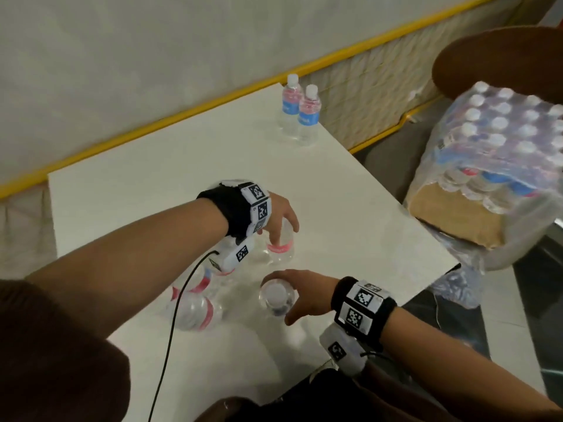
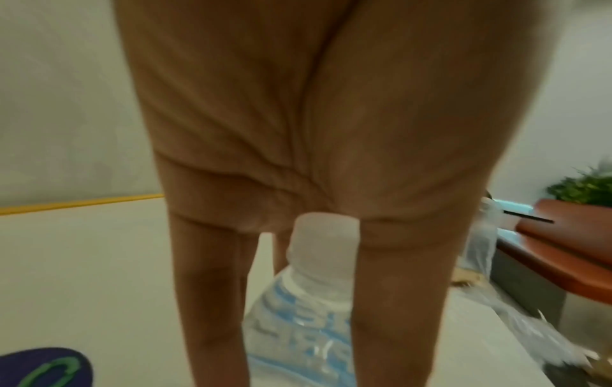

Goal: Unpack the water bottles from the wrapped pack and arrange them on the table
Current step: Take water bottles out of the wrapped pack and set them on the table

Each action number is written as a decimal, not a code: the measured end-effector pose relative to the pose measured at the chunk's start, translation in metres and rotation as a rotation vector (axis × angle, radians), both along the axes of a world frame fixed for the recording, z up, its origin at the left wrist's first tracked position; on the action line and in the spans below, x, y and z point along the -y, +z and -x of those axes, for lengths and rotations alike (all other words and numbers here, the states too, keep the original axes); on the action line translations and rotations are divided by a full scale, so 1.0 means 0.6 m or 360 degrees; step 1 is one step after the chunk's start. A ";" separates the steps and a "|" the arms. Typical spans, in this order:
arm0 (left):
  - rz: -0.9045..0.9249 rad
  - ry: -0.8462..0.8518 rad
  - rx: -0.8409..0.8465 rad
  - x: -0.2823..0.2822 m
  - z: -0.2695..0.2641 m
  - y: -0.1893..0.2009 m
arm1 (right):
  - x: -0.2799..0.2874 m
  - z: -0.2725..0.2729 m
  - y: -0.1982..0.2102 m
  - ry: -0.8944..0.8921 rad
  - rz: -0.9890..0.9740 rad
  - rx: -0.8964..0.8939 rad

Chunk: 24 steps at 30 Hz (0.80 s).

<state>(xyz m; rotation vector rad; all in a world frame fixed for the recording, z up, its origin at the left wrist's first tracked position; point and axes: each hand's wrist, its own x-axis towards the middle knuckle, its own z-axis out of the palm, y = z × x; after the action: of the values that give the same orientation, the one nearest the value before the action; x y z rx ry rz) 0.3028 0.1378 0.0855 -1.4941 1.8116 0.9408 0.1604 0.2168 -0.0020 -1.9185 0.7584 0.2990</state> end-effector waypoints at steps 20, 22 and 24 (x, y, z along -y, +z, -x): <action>0.0009 -0.0323 0.0213 -0.133 -0.081 0.010 | -0.166 -0.168 -0.022 0.0056 -0.0044 0.0082; -0.0035 -0.0416 0.0228 -0.137 -0.084 0.014 | -0.170 -0.173 -0.029 -0.0033 -0.0065 0.0075; -0.0069 -0.0493 0.0256 -0.141 -0.080 0.015 | -0.172 -0.174 -0.034 -0.0098 -0.0095 0.0060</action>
<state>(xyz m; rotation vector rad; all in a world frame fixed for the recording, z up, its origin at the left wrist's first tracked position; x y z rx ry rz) 0.3506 0.2227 0.0944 -1.1819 1.8251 0.6833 0.2648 0.3200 -0.0222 -1.8362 0.7739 0.2441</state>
